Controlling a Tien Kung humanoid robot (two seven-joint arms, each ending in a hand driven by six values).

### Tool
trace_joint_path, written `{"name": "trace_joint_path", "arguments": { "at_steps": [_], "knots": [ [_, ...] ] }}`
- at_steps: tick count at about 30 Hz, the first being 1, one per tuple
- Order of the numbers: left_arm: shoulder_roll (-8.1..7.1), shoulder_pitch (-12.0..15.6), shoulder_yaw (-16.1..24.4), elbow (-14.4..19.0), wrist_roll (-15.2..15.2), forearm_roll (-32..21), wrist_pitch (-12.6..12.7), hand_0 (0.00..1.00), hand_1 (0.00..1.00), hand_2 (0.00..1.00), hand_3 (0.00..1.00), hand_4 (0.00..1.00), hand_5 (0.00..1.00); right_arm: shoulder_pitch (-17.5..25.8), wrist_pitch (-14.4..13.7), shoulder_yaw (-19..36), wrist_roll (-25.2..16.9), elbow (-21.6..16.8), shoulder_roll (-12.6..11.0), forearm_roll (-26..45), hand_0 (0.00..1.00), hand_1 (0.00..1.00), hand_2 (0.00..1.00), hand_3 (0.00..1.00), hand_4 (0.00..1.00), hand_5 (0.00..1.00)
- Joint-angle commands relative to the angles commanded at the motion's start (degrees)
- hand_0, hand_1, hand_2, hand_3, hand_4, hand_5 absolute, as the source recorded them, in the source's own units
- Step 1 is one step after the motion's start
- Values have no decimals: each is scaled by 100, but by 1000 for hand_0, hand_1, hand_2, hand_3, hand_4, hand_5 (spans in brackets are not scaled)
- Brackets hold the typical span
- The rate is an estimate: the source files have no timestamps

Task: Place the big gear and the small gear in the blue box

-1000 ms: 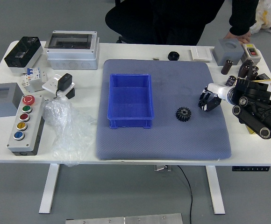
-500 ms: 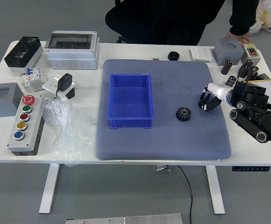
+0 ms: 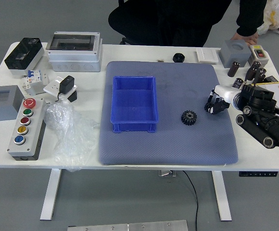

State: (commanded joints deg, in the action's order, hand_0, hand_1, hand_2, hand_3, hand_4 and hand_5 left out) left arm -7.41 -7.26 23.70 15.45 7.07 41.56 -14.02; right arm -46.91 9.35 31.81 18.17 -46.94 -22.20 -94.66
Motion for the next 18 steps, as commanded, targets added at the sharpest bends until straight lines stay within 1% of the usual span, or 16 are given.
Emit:
{"name": "trace_joint_path", "arguments": {
  "at_steps": [10,15,18],
  "knots": [
    [-8,-7,3,-1,1,0,0,859,826,826,774,594,371,-58,-39,74,20,-115,-94,-25,414,317,414,540,538,148],
    [-11,-12,14,-1,2,3,-3,859,826,826,774,594,371,-87,-29,182,51,-260,-195,-122,420,317,414,542,527,137],
    [-21,-9,18,-1,2,3,-4,859,827,826,774,594,372,-107,2,280,97,-438,-298,-247,421,318,412,544,512,145]
  ]
}}
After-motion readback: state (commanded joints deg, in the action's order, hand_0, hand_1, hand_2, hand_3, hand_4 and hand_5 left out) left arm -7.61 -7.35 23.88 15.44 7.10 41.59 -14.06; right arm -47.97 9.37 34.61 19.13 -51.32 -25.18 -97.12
